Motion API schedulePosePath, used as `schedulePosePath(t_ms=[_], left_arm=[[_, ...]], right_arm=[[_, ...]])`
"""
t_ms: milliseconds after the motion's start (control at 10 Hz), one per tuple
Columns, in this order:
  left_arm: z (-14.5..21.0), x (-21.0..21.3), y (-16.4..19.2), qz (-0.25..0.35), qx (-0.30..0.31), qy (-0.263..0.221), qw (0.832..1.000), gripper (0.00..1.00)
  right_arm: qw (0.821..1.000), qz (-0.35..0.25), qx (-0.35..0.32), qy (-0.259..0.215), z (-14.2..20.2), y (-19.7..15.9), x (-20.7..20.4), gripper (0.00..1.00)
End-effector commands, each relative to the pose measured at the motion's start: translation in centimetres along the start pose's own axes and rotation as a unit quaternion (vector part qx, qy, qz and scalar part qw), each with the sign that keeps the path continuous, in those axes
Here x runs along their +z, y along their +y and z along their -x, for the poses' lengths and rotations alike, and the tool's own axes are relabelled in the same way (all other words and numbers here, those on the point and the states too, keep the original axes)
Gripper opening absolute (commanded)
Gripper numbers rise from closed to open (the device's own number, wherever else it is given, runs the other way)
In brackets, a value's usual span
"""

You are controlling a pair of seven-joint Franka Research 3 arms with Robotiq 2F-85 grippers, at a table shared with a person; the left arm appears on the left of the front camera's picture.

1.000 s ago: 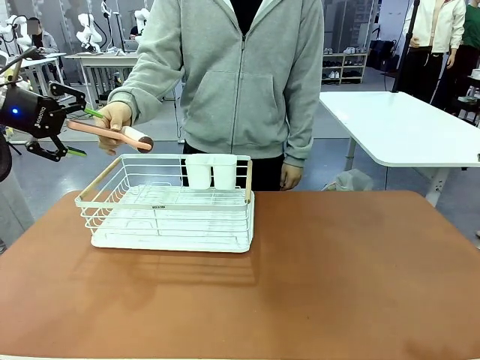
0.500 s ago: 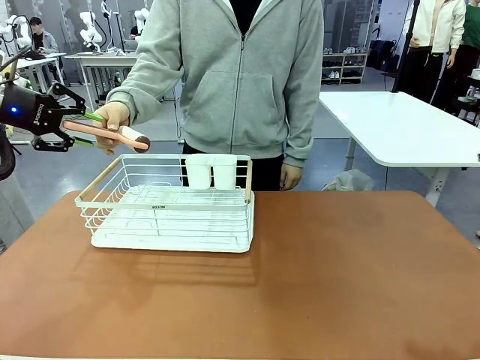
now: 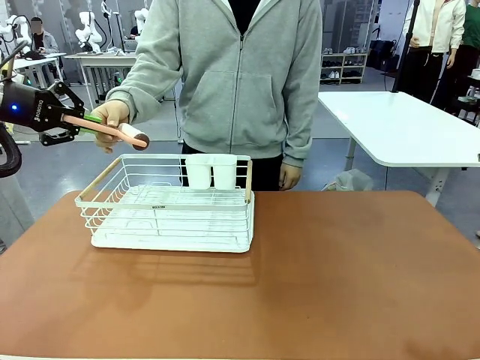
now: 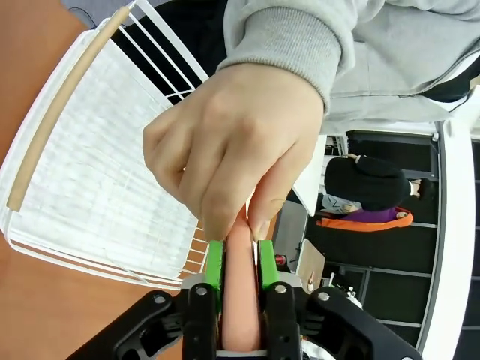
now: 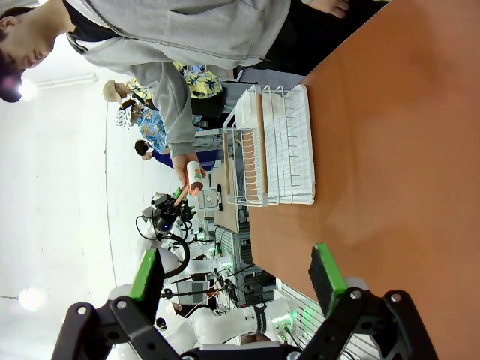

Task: Clean the table.
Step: Pick up the Lint Roller when the human hands it over, then clean the table with the Lint Roller when the human lifts the Dish drying rack.

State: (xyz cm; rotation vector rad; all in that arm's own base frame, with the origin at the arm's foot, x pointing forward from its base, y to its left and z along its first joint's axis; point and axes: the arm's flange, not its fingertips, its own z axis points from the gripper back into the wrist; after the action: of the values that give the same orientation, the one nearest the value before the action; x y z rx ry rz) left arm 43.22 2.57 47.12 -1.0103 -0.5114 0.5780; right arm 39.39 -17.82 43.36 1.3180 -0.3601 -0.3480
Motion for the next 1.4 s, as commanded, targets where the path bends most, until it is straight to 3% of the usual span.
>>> schedulePosePath(t_ms=[0, 100, 1300], left_arm=[[0.17, -0.51, 0.28, 0.013, -0.012, -0.016, 1.000, 0.05], [0.23, -0.44, 0.22, 0.016, -0.013, -0.016, 1.000, 0.00], [0.00, -0.01, 0.00, 0.001, -0.001, -0.001, 1.000, 0.00]], right_arm=[[1.000, -0.004, 0.000, -0.002, 0.37, 0.27, -0.06, 1.00], [1.000, -0.004, 0.000, -0.002, 0.37, 0.27, -0.06, 1.00], [1.000, -0.004, 0.000, -0.002, 0.37, 0.27, -0.06, 1.00]])
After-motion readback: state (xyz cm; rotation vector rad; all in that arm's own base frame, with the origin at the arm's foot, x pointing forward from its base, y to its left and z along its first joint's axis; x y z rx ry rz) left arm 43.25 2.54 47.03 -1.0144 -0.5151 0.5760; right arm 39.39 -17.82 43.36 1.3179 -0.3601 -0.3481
